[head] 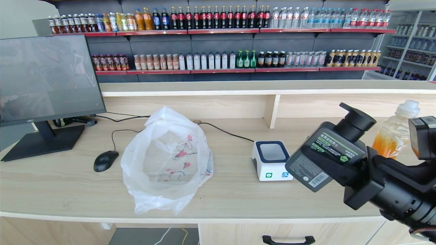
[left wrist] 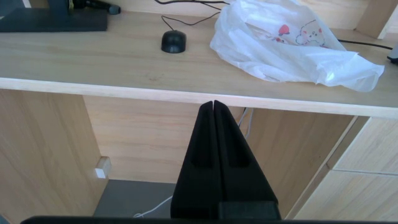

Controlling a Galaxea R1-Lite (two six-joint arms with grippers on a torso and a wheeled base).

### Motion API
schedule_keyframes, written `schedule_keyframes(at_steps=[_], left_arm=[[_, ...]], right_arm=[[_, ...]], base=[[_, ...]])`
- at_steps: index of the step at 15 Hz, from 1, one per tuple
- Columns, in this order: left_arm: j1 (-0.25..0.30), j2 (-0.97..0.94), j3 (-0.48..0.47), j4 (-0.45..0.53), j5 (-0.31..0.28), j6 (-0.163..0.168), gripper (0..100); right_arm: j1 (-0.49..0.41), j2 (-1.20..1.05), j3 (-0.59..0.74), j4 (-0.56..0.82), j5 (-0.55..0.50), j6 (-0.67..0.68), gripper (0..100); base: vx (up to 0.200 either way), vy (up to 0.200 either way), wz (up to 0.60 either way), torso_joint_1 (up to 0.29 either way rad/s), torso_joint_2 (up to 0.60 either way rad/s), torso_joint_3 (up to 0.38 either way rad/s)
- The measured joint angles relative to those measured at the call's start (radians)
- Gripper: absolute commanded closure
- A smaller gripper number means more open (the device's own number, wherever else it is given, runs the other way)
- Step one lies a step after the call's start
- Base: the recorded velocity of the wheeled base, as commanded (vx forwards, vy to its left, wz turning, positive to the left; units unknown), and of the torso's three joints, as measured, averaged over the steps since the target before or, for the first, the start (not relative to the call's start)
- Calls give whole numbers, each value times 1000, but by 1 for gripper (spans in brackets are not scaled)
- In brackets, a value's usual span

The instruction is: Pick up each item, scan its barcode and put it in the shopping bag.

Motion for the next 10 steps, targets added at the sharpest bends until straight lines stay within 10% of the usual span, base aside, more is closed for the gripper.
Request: schedule_keyframes(at_steps=[10], left_arm=[[0, 0, 0, 0, 0, 0, 100]], right_arm=[[-170, 34, 57, 0, -203, -303, 100]], base=[[0, 0, 0, 0, 0, 0]])
